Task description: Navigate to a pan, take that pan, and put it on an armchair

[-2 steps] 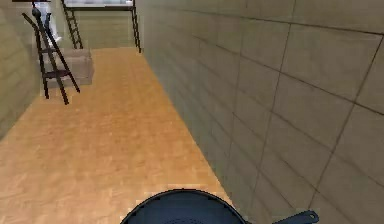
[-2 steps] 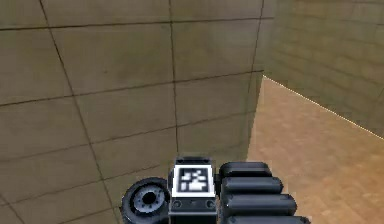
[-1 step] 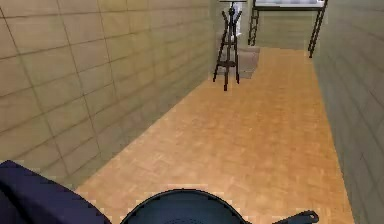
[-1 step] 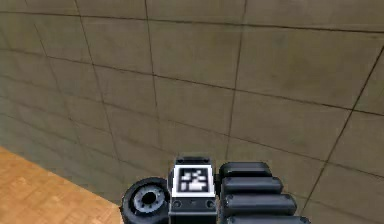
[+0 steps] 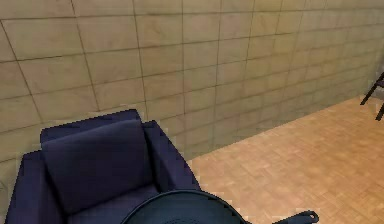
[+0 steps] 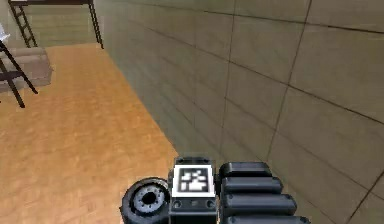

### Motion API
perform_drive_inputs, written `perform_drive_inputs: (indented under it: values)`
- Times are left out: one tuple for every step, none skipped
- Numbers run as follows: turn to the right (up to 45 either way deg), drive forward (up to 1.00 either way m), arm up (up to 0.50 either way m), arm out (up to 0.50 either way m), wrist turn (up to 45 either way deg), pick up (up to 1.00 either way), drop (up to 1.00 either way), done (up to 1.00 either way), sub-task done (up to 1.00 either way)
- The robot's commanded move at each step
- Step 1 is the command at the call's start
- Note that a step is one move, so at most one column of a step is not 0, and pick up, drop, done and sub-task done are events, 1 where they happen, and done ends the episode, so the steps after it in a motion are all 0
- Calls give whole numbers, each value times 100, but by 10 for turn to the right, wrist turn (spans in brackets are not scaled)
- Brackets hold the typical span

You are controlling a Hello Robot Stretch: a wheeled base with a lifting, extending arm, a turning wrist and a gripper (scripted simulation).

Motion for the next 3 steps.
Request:
perform_drive_inputs:
  values:
    - [0,20,0,0,0,0,0,0,0]
    - [-450,0,0,0,0,0,0,0,0]
    - [-450,0,0,0,0,0,0,0,0]
